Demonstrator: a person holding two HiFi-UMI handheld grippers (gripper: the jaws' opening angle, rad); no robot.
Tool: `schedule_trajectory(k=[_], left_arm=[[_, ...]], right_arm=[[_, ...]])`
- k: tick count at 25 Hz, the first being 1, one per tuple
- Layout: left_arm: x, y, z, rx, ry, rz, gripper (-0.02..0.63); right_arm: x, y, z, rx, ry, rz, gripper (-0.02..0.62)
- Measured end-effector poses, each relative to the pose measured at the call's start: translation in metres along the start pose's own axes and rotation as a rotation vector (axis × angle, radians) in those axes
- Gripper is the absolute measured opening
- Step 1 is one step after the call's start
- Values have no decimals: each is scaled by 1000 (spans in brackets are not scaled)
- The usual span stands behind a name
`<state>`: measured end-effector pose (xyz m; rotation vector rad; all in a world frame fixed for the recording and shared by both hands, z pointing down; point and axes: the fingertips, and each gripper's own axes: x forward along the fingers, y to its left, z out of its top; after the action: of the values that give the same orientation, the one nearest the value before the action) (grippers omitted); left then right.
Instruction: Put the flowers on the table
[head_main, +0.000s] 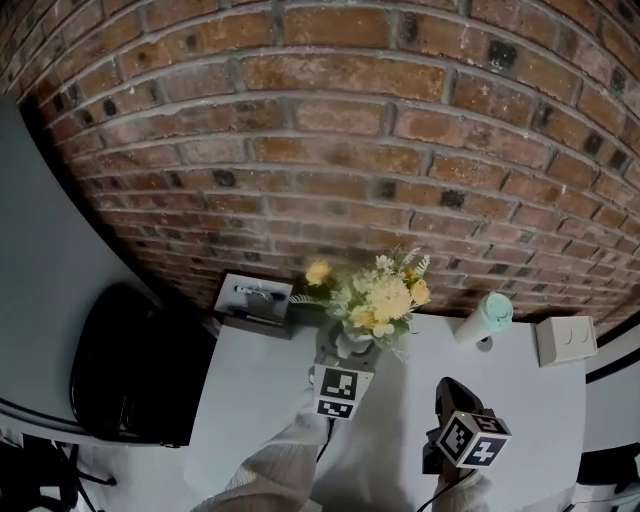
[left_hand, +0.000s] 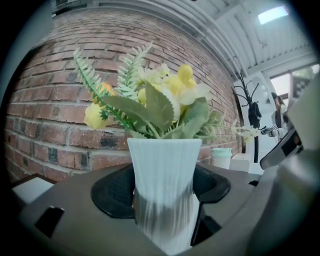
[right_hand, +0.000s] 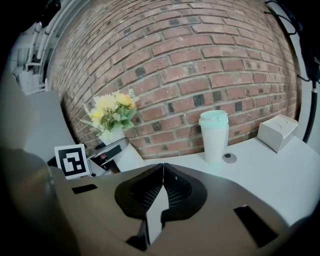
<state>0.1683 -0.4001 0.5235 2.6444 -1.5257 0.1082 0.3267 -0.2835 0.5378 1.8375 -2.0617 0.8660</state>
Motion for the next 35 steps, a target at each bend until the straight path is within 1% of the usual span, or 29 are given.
schedule_trajectory(k=[5,9,14,21,28,35], left_arm=[[0,-7,-5,6,61,-38,330],[-1,-8,-6,-3,94,-41,330],[-5,-9,-12,-33,133,-51,330],[-11,-10,-20,-52,162,-25,331],[-22,-10,-17,-63,159,-4,331],[-44,-10,-19,-67,184,35,330]], right_arm=[[2,1,7,3,-18,10,25],[3,5,10,14,-25,22,25],[-1,5,5,28,-23,31,25],[-8,5,3,33,-25,36,25],[-16,12,4,23,-38,54,25],[-27,18,1,25,-50,69,25]])
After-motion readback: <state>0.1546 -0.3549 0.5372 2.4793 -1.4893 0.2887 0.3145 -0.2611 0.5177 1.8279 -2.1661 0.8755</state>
